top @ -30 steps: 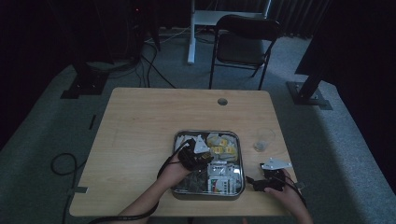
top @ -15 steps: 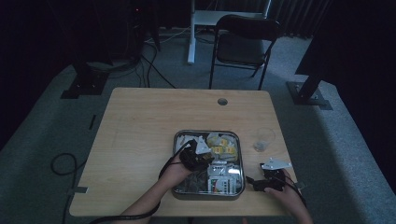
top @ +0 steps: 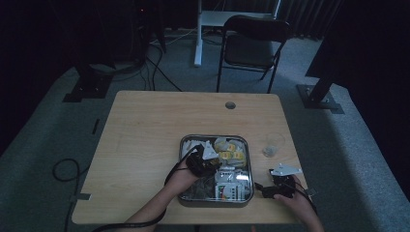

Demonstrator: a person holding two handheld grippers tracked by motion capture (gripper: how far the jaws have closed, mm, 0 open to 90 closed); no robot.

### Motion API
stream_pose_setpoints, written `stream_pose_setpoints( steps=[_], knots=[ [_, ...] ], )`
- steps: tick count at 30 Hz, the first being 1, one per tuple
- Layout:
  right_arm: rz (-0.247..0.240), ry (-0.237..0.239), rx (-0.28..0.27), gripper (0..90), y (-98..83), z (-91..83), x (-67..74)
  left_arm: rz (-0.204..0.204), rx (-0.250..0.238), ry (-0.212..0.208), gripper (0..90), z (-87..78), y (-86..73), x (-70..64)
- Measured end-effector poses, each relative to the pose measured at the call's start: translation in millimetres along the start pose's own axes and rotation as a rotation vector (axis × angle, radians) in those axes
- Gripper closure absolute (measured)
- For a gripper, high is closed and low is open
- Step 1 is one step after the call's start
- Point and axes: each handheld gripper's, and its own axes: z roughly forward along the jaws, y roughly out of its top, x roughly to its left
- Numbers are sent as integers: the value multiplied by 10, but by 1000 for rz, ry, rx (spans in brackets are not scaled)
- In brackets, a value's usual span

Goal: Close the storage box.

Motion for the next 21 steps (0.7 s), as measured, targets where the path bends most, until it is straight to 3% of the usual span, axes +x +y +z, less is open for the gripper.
stream_pose_setpoints(
  steps=[2, 4, 9, 18, 21],
  knots=[
    [0, -1, 0, 123, 1, 0, 0, 12, -20, 8, 587, -33, 11, -19],
    [0, -1, -1, 123, 0, 1, 0, 24, -4, 4, 586, -33, 38, -27],
    [-1, -1, -1, 123, 0, 0, 0, 4, 29, 1, 586, -8, 24, 0],
    [0, 0, 0, 123, 0, 0, 0, -4, 20, 16, 586, 52, 1, -28],
    [1, 0, 0, 123, 0, 0, 1, -16, 15, 2, 586, 55, -12, -9]
  ],
)
